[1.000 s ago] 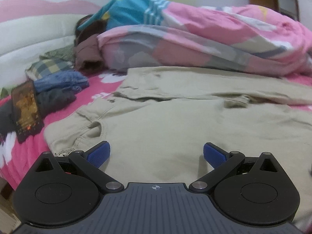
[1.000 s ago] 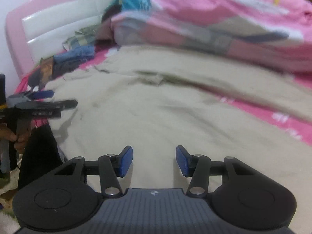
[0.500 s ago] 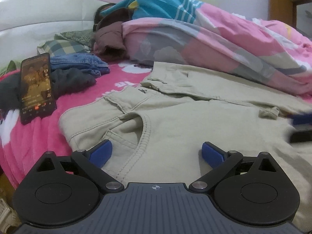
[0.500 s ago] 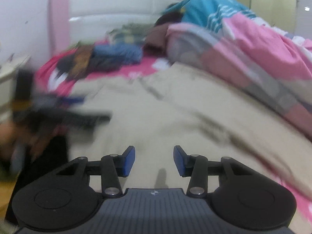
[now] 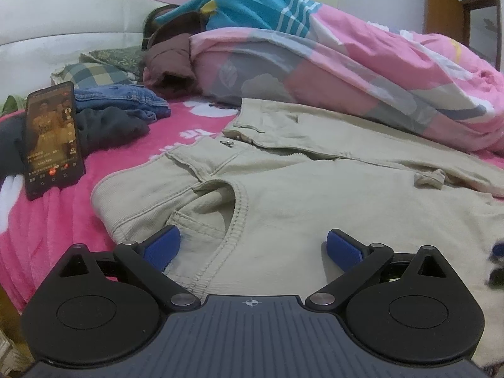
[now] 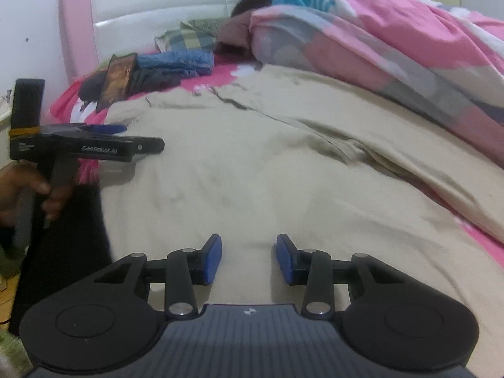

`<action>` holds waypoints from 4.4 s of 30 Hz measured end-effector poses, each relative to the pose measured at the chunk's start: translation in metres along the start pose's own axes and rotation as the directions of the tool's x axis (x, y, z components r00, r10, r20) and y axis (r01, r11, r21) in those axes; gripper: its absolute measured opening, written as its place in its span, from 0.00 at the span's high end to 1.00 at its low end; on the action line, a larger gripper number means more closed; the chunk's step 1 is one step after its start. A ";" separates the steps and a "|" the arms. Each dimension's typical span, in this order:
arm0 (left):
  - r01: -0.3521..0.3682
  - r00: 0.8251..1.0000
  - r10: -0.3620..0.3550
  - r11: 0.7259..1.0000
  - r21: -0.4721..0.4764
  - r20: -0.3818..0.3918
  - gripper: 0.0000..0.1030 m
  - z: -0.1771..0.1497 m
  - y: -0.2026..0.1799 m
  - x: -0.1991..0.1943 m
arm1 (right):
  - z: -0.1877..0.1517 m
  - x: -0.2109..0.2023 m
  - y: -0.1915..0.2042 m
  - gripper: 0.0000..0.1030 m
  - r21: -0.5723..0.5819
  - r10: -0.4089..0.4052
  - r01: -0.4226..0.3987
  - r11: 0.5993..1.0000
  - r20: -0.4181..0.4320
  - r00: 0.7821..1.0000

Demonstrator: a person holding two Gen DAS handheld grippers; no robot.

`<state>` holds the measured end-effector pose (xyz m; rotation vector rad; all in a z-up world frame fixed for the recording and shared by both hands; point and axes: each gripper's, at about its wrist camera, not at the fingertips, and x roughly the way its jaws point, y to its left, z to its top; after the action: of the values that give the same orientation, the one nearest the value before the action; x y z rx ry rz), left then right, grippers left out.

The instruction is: Fold clothes

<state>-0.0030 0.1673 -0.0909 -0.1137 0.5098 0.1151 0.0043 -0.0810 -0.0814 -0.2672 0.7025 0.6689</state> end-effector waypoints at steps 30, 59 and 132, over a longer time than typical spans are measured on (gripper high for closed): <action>-0.007 1.000 0.007 1.000 0.003 -0.016 0.00 0.001 -0.001 0.000 | -0.018 -0.022 -0.080 0.72 0.017 -0.110 0.109 0.994 0.044 0.993; 0.003 0.998 -0.014 0.984 0.180 0.059 0.00 0.014 -0.080 -0.063 | -0.097 -0.126 -0.079 0.49 0.185 -0.186 0.164 0.969 0.109 0.977; 0.310 0.938 -0.242 0.906 0.287 -0.248 0.00 -0.013 -0.202 -0.032 | -0.159 -0.186 -0.166 0.48 0.380 -0.491 0.446 0.810 0.026 0.871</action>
<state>-0.0091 -0.0363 -0.0706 0.1252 0.7091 -0.2640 -0.0749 -0.3656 -0.0723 -0.0478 0.5951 0.0689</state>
